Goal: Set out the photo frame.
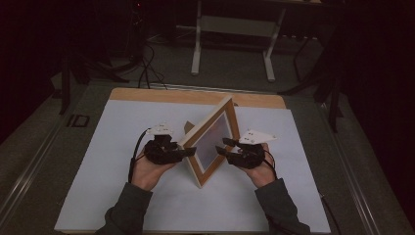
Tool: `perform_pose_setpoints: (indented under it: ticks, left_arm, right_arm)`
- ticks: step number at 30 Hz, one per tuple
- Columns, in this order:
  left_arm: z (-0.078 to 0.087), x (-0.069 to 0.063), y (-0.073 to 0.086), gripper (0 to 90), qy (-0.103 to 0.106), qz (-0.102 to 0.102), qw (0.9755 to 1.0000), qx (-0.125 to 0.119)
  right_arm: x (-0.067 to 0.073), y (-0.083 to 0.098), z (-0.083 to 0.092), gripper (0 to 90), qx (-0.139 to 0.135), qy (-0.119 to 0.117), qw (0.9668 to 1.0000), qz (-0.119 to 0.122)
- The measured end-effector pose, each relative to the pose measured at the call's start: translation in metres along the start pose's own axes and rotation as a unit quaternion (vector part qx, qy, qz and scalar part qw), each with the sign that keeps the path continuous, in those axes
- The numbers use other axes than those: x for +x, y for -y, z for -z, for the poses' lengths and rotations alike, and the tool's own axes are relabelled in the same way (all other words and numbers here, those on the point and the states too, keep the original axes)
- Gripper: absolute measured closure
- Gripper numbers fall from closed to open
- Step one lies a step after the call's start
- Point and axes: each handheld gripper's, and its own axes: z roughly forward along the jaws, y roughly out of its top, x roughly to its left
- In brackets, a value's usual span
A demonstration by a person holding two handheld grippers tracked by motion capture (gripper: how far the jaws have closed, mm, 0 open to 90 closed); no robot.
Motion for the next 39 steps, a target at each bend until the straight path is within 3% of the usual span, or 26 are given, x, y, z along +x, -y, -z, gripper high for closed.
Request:
perform_pose_setpoints:
  ticks: [11,18,23,25,29,34,39]
  left_arm:
    - [0.001,0.019,-0.006,68.1,0.073,-0.023,0.9966,0.032]
    - [0.004,0.030,-0.007,68.3,0.096,-0.025,0.9943,0.037]
    - [0.005,0.023,-0.006,67.8,0.073,-0.026,0.9965,0.029]
    - [0.006,0.019,-0.005,63.8,0.063,-0.024,0.9976,0.018]
    - [0.010,0.010,-0.003,61.4,0.026,-0.028,0.9993,0.007]
    - [0.014,0.001,0.003,61.0,-0.006,-0.026,0.9996,-0.012]
    - [0.018,-0.003,0.012,60.9,-0.026,-0.007,0.9990,-0.037]
  right_arm:
    - [0.000,0.000,0.000,55.9,0.001,0.004,1.0000,0.004]
    - [-0.002,-0.002,0.003,55.9,-0.001,0.008,1.0000,0.004]
    - [-0.006,-0.002,0.004,55.8,-0.002,0.014,0.9999,0.001]
    - [-0.007,-0.002,0.005,55.8,-0.002,0.017,0.9999,-0.002]
    - [-0.013,-0.002,0.009,56.2,-0.009,0.039,0.9992,0.000]
    - [-0.025,-0.003,0.014,58.4,-0.015,0.065,0.9977,-0.012]
    - [-0.037,-0.004,0.015,62.9,-0.014,0.087,0.9960,-0.019]
